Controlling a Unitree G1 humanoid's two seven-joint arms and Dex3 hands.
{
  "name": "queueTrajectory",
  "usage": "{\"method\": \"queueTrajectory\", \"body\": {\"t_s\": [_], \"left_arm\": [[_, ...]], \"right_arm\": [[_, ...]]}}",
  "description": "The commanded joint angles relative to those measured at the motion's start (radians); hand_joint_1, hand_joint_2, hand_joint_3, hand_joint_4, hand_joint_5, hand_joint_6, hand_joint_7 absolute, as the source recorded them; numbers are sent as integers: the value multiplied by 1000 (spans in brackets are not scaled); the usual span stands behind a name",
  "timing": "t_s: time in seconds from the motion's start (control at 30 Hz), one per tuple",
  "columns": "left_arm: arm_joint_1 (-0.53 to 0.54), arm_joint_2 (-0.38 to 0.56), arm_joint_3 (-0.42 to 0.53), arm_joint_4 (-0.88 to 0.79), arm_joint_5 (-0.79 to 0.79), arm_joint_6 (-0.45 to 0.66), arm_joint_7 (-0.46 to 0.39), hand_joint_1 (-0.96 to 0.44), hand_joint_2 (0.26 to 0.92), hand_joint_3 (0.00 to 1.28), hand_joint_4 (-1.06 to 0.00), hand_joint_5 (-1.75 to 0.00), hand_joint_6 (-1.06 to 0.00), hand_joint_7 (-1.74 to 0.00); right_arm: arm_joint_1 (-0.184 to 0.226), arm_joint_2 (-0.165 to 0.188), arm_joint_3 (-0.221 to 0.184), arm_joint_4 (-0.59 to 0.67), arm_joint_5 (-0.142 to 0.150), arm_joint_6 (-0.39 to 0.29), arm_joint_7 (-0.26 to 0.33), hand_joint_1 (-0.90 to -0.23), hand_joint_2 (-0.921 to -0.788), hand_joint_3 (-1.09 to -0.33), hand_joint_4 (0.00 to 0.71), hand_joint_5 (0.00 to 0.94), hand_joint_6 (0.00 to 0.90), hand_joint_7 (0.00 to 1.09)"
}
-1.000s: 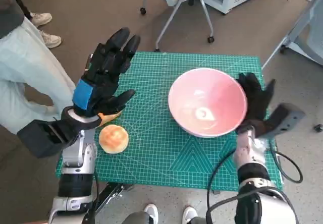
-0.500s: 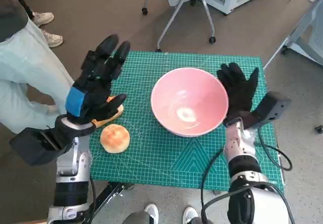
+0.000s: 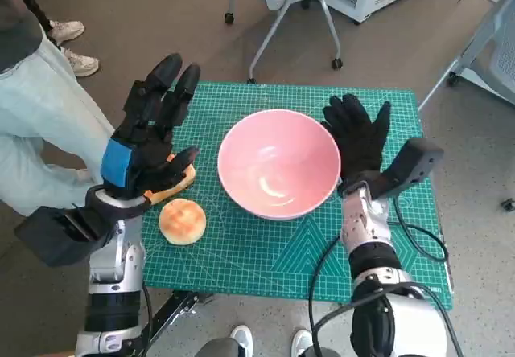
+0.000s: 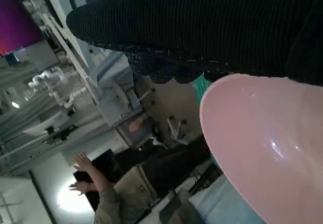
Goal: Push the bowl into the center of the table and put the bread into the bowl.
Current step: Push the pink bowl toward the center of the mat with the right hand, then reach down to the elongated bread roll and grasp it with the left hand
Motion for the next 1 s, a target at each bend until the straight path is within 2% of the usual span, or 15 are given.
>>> {"method": "queueTrajectory", "body": {"t_s": [0.03,0.17,0.3,0.47,0.67,0.83,0.9,1.0], "left_arm": [[21,9,2,-16,8,-14,2,-586,921,341,-131,-6,1,-437],[21,4,1,-14,6,-12,2,-585,921,342,-129,-5,1,-434],[18,-6,-6,-10,8,-11,6,-580,921,345,-129,-4,1,-432],[5,-23,-21,-3,11,-7,11,-579,921,348,-129,-4,1,-431],[-15,-38,-40,-2,5,-5,9,-591,921,347,-128,-3,1,-408],[-47,-51,-52,19,-4,-13,-6,-595,921,348,-126,-1,1,-393],[-62,-57,-56,27,-11,-17,-17,-592,921,344,-127,-2,1,-403],[-79,-63,-60,39,-15,-26,-32,-586,921,338,-129,-2,1,-425]], "right_arm": [[6,-29,3,4,-10,-4,4,-550,-921,-868,180,0,238,205],[2,-49,12,-17,-13,-50,25,-556,-921,-866,176,0,234,198],[9,-64,35,-49,-23,-136,77,-571,-921,-860,154,0,214,183],[43,-75,87,-115,-56,-292,136,-594,-921,-844,146,2,199,177],[103,-82,154,-249,-86,-427,192,-641,-921,-777,213,29,235,211],[177,-86,215,-419,-87,-463,243,-659,-921,-763,227,23,243,242],[211,-87,240,-500,-78,-455,263,-662,-921,-760,231,23,248,252],[259,-86,272,-609,-60,-423,282,-666,-921,-757,240,12,210,344]]}}
